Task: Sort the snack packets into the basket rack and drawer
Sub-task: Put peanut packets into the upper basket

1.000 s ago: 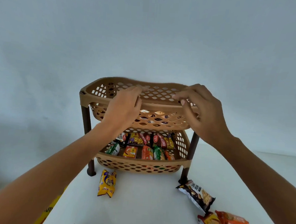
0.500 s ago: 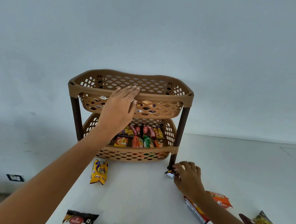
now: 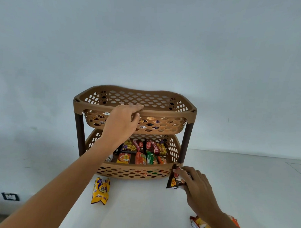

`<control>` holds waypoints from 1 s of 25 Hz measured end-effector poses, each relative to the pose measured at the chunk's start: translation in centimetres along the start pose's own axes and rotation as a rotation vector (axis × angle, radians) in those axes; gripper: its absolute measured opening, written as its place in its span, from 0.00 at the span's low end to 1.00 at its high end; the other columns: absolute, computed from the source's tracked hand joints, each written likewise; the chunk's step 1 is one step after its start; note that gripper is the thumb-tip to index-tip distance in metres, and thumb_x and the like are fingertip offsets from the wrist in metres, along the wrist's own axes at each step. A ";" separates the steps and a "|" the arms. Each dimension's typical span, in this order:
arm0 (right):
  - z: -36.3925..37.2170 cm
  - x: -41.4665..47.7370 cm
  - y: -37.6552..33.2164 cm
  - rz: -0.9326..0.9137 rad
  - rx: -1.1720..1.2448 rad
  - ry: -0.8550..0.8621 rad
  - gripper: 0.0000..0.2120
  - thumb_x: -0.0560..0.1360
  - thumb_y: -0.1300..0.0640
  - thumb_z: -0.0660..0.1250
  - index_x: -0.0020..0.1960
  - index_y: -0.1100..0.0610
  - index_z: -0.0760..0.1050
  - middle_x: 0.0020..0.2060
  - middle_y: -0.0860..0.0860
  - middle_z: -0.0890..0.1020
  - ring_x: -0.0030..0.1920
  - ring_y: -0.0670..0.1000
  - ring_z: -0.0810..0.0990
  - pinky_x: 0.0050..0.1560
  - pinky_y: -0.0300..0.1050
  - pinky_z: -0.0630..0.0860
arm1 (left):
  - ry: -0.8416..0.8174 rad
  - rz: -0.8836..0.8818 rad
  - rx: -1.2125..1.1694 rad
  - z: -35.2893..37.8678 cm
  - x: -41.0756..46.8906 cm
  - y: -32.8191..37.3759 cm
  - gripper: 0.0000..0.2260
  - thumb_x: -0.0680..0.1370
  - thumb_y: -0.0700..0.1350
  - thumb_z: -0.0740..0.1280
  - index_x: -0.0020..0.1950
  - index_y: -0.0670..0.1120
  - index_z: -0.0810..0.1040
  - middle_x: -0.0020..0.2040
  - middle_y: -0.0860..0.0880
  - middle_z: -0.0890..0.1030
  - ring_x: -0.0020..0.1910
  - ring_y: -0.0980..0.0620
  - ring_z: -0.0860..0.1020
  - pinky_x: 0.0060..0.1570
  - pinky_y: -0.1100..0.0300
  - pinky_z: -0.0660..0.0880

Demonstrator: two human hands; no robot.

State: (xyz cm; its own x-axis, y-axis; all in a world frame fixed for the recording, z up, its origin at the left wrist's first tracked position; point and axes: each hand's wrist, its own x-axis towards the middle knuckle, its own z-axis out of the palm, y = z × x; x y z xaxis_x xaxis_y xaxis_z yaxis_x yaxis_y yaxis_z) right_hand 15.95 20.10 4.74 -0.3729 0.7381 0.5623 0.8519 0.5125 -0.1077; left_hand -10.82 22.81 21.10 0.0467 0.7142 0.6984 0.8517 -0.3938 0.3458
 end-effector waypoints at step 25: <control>-8.4 29.6 -0.6 -0.204 -0.068 -0.754 0.27 0.78 0.50 0.62 0.72 0.40 0.52 0.61 0.55 0.64 0.66 0.61 0.65 0.67 0.61 0.64 | -1.093 -0.511 0.414 1.5 12.3 -3.6 0.26 0.81 0.59 0.50 0.72 0.44 0.67 0.59 0.45 0.73 0.53 0.48 0.73 0.57 0.55 0.69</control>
State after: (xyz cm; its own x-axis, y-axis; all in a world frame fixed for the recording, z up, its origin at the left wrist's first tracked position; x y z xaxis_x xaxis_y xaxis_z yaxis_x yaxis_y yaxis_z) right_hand 7.46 37.93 28.34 -0.6524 0.7438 -0.1454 0.7515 0.6597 0.0023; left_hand -12.53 33.83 27.49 -0.0975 0.9107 -0.4014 0.9890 0.1338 0.0633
